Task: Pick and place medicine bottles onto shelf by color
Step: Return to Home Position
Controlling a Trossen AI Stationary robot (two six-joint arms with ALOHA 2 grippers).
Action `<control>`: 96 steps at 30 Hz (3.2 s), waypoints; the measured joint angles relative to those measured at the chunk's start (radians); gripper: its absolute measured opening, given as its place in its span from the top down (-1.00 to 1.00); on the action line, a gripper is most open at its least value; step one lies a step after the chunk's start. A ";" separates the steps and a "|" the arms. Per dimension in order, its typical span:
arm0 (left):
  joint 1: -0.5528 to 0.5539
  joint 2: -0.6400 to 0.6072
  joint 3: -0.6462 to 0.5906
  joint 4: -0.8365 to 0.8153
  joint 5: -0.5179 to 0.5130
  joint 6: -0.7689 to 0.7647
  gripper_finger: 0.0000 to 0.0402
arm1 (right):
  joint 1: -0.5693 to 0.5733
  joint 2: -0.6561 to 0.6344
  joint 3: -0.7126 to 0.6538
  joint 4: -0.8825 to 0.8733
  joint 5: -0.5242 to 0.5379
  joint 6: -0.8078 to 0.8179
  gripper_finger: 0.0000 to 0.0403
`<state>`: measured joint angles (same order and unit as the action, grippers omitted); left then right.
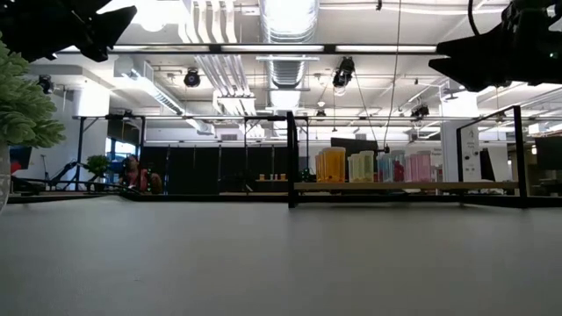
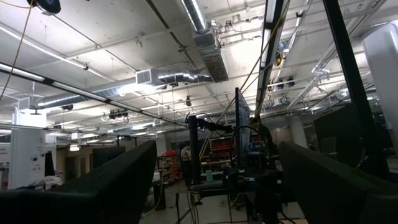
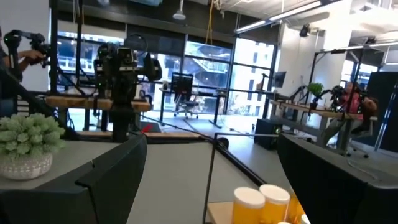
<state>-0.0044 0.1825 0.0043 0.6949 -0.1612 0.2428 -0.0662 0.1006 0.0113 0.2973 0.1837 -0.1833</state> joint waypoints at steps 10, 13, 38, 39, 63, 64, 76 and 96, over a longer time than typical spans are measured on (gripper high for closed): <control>0.000 0.000 0.000 0.000 0.000 0.000 -0.61 | 0.000 -0.100 0.000 -0.012 0.000 0.000 -0.74; 0.000 0.000 0.000 0.000 0.000 0.000 -0.61 | 0.000 -0.099 0.000 -0.002 0.000 0.000 -0.74; 0.000 0.003 0.000 -0.021 -0.169 0.000 -0.61 | 0.000 -0.100 -0.001 -0.013 0.000 0.000 -0.74; 0.000 0.003 0.000 -0.037 -0.178 0.000 -0.61 | 0.000 -0.100 -0.001 -0.013 0.000 0.000 -0.74; 0.000 0.005 0.000 -0.317 -0.267 -0.001 -0.61 | 0.000 -0.101 -0.001 -0.013 0.000 0.000 -0.74; 0.000 0.005 0.000 -0.321 -0.267 -0.001 -0.61 | 0.000 -0.101 -0.001 -0.013 0.000 0.000 -0.74; 0.000 0.005 0.000 -0.343 -0.267 0.000 -0.61 | 0.000 -0.097 -0.001 -0.013 0.000 0.000 -0.74; 0.000 0.007 0.000 -0.339 -0.266 0.000 -0.61 | 0.000 -0.066 -0.001 -0.013 0.000 0.000 -0.74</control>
<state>-0.0040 0.1894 0.0044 0.3561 -0.4274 0.2428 -0.0662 0.0349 0.0101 0.2844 0.1837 -0.1833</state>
